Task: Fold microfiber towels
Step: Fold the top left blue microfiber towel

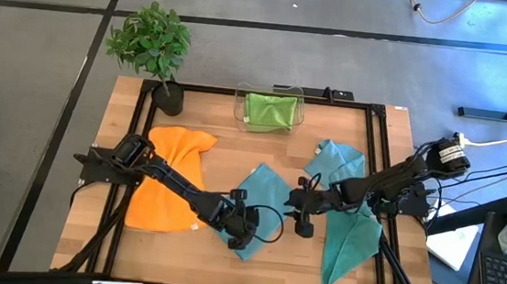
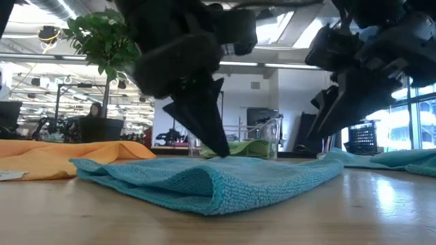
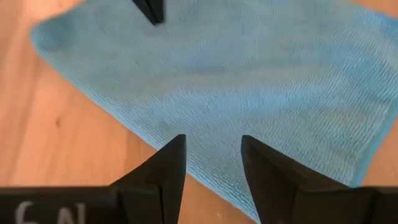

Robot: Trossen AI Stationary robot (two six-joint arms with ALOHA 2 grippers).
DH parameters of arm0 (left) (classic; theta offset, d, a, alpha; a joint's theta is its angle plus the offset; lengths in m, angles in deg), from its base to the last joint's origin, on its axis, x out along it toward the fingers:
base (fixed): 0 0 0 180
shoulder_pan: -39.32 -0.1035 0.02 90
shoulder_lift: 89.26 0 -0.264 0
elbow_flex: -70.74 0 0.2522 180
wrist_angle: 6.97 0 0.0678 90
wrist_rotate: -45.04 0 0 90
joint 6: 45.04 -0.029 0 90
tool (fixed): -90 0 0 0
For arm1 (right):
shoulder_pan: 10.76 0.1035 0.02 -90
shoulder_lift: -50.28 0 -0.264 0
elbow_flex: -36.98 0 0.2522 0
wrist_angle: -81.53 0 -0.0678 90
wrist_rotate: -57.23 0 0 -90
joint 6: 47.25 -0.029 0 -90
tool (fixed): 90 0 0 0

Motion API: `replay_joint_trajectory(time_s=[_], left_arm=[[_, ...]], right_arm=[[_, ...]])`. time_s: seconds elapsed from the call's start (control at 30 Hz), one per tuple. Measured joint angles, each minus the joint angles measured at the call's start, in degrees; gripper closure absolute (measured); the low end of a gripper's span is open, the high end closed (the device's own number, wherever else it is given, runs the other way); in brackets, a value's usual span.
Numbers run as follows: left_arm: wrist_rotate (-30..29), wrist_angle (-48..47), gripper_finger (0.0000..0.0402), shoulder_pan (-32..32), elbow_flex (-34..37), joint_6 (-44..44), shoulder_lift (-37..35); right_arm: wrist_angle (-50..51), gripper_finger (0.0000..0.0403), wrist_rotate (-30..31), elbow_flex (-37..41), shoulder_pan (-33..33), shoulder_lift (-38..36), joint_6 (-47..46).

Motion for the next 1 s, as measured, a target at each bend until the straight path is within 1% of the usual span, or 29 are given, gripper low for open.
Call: replay_joint_trajectory(time_s=[0.07, 0.13, 0.27, 0.4, 0.47, 0.53, 0.73, 0.87, 1.0], left_arm=[[3.89, -0.24, 0.0395, -0.07, 0.03, -2.3, 0.0], [5.68, -0.38, 0.0399, 0.2, 0.03, -5.65, 0.0], [5.89, -1.91, 0.0397, 0.51, -0.43, -16.27, 0.0], [2.59, -6.26, 0.0375, -0.03, -2.33, -23.41, 0.0], [2.15, -8.18, 0.0357, -0.61, -4.01, -25.09, 0.0], [2.95, -8.35, 0.0334, -1.59, -4.88, -25.61, -0.02], [9.23, -9.72, 0.0266, -5.31, -4.93, -26.43, -0.02], [12.27, -10.1, 0.0244, -7.84, -4.93, -28.4, -0.02], [15.89, -10.54, 0.0239, -10.19, -4.91, -28.43, 0.15]], right_arm=[[0.08, 0.0246, -0.22, 0.0, -0.02, 0.9, 0.11], [0.57, 0.0246, -1.1, 0.02, -0.02, 1.09, 0.14], [0.43, 0.0246, -3.57, 0.02, -0.02, 0.84, 0.22], [0.42, 0.0246, -5.42, 0.02, 0.04, 0.78, 0.25], [0.4, 0.0246, -5.53, 0.02, 0.04, 0.78, 0.27], [0.48, 0.0246, -6.11, 0.02, 0.04, 0.78, 0.27], [3.29, 0.0246, -12.57, 0.02, 0.49, 0.78, -0.31], [5.15, 0.0246, -14.12, 0.02, 1.91, 0.76, -0.29], [6.96, 0.0246, -14.14, 0.02, 3.17, 0.76, -0.14]])
